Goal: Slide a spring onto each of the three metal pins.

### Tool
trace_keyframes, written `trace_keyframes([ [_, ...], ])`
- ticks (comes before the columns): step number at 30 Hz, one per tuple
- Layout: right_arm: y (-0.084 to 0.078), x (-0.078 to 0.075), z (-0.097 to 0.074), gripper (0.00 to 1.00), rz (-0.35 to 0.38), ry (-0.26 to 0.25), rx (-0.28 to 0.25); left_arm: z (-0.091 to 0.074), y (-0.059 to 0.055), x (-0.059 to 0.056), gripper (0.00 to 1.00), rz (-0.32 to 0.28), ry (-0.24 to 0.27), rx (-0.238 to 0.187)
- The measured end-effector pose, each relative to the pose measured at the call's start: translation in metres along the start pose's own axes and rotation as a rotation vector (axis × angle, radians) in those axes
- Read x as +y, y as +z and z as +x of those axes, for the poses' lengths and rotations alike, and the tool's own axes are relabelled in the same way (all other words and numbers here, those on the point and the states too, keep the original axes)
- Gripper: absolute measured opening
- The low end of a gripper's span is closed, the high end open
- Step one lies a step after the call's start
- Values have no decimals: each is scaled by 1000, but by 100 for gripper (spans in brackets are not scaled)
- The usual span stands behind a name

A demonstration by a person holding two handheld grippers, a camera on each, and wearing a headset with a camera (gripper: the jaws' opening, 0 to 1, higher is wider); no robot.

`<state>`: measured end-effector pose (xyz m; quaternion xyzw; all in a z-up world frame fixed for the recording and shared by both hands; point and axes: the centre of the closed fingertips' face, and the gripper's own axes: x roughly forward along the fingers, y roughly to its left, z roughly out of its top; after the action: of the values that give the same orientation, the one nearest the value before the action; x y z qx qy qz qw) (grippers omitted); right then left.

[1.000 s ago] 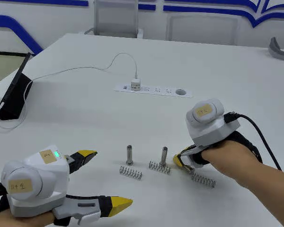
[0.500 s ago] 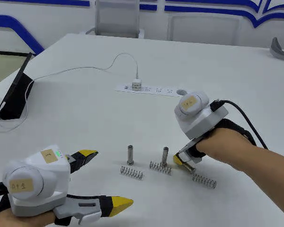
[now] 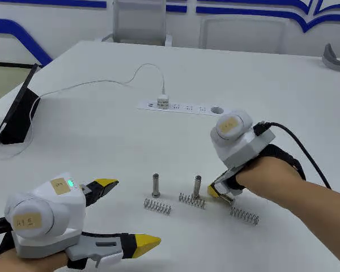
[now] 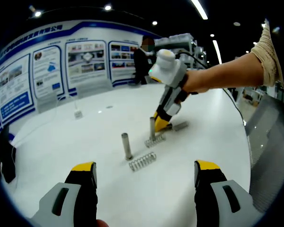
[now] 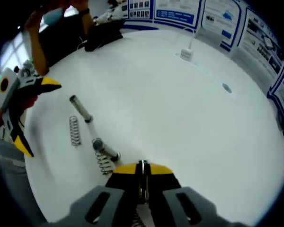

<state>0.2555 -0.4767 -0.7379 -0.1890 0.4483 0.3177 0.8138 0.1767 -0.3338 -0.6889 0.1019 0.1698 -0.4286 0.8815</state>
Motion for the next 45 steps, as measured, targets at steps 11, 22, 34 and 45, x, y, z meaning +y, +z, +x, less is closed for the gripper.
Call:
trace_keyframes([
  [11,8,-2,-27,9,30,4,-75,0,6,0,86,5,4,-10],
  [22,0,-3,-46,9,77,-9,-134,-2,11,-3,86,21,-4,-13],
  [34,-9,-6,-58,9,89,-18,-179,-3,14,-5,86,29,-1,-18],
  [45,-13,-4,-62,9,100,-10,-187,-5,18,-6,86,35,1,-24],
])
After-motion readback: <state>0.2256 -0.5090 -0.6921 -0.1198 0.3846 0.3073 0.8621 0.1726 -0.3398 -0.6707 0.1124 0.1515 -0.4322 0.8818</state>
